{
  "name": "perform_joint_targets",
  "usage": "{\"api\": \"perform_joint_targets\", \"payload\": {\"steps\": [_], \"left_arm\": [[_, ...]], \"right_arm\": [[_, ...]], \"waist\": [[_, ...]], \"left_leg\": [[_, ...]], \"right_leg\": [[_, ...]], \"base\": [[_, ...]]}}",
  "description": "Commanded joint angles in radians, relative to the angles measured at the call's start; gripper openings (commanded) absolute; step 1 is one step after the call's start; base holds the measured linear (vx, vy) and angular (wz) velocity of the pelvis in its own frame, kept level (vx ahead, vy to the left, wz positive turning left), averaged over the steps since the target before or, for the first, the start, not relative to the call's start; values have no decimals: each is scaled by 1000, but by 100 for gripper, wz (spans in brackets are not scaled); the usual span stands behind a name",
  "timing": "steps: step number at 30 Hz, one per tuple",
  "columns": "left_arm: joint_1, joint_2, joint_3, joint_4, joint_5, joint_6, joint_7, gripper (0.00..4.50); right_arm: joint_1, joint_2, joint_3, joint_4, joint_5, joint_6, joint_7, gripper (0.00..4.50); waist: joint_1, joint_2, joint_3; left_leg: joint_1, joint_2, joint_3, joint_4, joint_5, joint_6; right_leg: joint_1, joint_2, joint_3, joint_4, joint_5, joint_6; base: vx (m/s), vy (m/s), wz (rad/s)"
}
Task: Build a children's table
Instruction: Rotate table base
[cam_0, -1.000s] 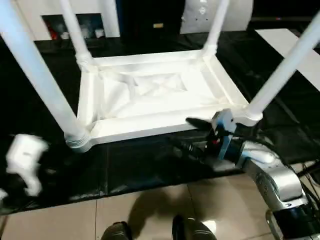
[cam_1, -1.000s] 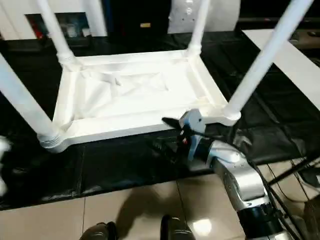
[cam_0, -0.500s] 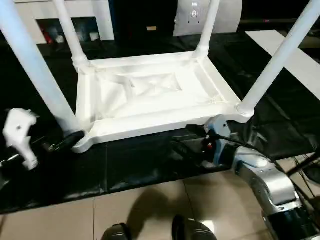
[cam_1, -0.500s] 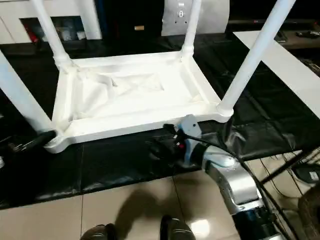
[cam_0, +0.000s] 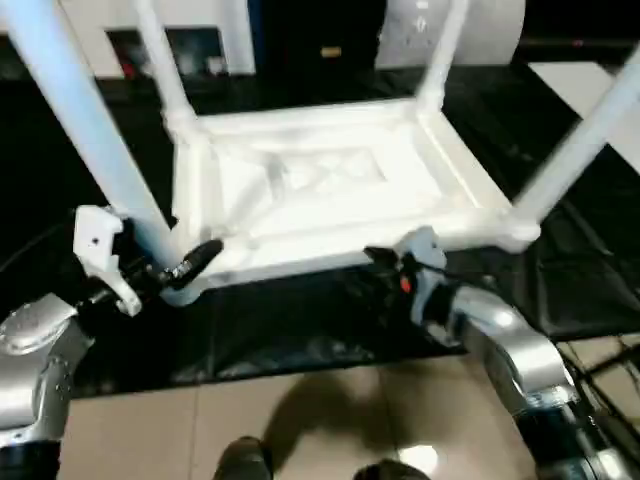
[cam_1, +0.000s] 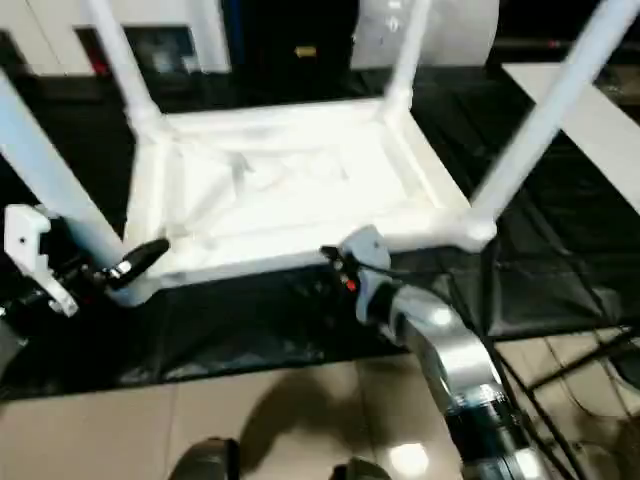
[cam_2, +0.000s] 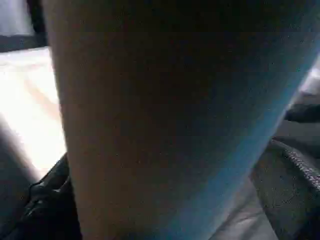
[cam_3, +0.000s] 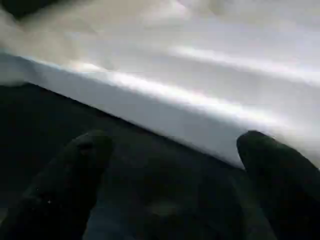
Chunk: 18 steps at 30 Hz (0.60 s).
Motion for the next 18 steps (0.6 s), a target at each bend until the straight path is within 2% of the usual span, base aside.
{"api": "perform_joint_targets", "payload": {"steps": [1,2,3,4,5,7,9,11,14,16,17,18], "left_arm": [[25,0,-39,-41,-3,17,-19,444],[31,0,-46,-52,-5,21,-21,444],[31,0,-46,-52,-5,21,-21,444],[49,-4,-65,-88,-11,34,-25,444],[68,-7,-87,-131,-22,51,-25,444],[85,-13,-116,-175,-26,66,-21,444],[91,-15,-132,-197,-31,77,-21,444],[106,-25,-187,-248,-35,97,-17,444],[113,-39,-252,-291,-46,117,-17,444],[111,-50,-279,-302,-38,123,-13,444],[104,-64,-299,-305,-32,124,-6,444],[90,-91,-335,-309,-29,131,3,444]], "right_arm": [[7,5,-1,49,-33,-1,-40,450],[0,9,-2,62,-38,-2,-51,450],[0,9,-2,62,-38,-2,-51,450],[-17,16,-6,98,-54,-11,-82,450],[-33,25,-11,136,-71,-20,-112,450],[-45,33,-15,163,-80,-33,-131,450],[-52,39,-17,176,-85,-43,-136,450],[-70,58,-23,204,-90,-61,-148,450],[-92,78,-26,233,-95,-76,-158,450],[-105,86,-24,253,-98,-85,-160,450],[-114,92,-23,267,-101,-92,-160,450],[-131,102,-19,291,-104,-104,-159,450]], "waist": [[-18,15,-95],[-22,13,-92],[-30,14,-87],[-35,9,-86],[-38,14,-84],[-50,6,-73],[-49,9,-72],[-52,3,-70],[-52,3,-66],[-54,2,-64],[-55,-2,-64],[-56,-3,-64]], "left_leg": [[11,24,7,-42,134,122],[8,25,8,-45,109,123],[10,29,8,-50,53,117],[10,29,9,-52,31,117],[15,36,10,-58,-8,105],[14,36,15,-66,-73,77],[21,37,22,-67,-109,63],[20,38,24,-70,-123,53],[26,39,34,-71,-170,37],[23,36,35,-74,-189,26],[23,36,36,-74,-196,21],[24,35,38,-74,-202,18]], "right_leg": [[63,-72,59,-61,429,-273],[65,-74,59,-63,413,-275],[65,-76,57,-71,349,-275],[67,-76,59,-75,321,-270],[63,-83,60,-80,256,-276],[62,-81,66,-93,141,-269],[54,-80,72,-99,87,-258],[52,-79,74,-101,53,-246],[41,-79,81,-109,-19,-232],[41,-78,82,-112,-62,-214],[39,-78,85,-112,-79,-203],[37,-78,87,-115,-96,-196]], "base": [[0,0,0],[0,0,0],[0,0,0],[0,0,0],[0,0,0],[0,0,0],[0,0,0],[0,0,0],[0,0,0],[0,0,0],[0,0,0],[0,0,0]]}}
